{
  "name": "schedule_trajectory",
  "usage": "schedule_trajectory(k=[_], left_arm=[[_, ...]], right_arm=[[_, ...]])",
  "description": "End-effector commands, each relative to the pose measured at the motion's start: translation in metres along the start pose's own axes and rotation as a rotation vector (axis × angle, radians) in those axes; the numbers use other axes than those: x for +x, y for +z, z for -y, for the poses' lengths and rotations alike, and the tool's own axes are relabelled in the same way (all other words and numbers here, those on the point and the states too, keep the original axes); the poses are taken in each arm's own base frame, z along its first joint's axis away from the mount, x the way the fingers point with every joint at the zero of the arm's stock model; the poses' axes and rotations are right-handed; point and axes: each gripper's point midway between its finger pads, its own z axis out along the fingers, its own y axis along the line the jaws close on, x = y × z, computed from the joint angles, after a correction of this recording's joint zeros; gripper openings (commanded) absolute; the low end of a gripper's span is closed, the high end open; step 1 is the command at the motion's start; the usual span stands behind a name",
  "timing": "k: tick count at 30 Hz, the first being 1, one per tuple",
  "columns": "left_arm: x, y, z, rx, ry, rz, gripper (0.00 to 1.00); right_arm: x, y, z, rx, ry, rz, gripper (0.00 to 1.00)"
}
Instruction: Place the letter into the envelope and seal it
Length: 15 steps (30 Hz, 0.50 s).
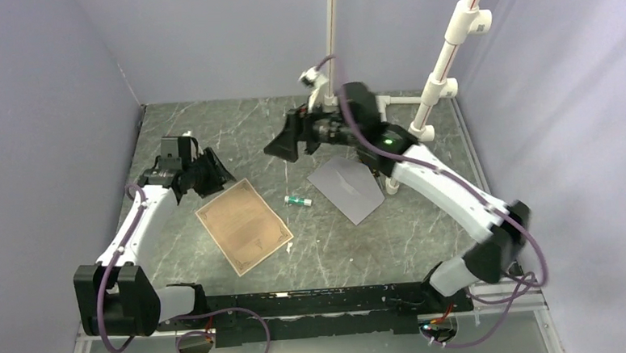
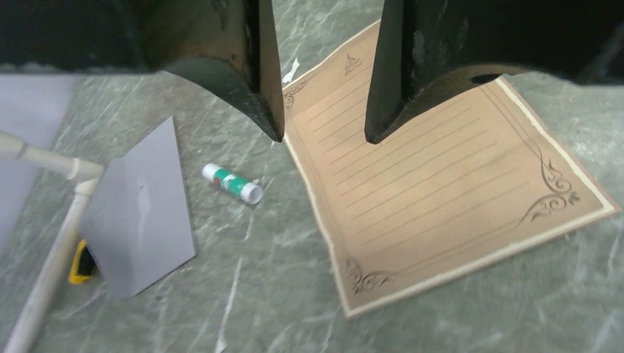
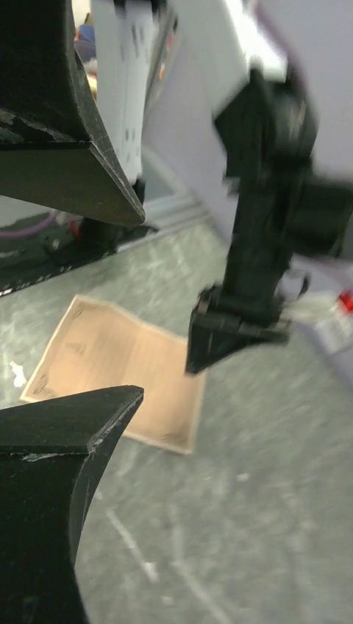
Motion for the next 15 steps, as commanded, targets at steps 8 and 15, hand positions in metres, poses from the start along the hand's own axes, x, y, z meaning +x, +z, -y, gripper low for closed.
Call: schedule_trajectory(k=[8,15], left_arm=[[0.069,0.056,-0.034,-0.003,-0.171,-0.188,0.41],[0.114,0.064,-0.059,-0.052,-0.262,-0.27,0.32]], right_arm=[[0.202,0.055,0.107,0.221,0.243,-0.489,0.9],[0.268,0.062,0.13,0.29,0.384,-0.655,0.41]])
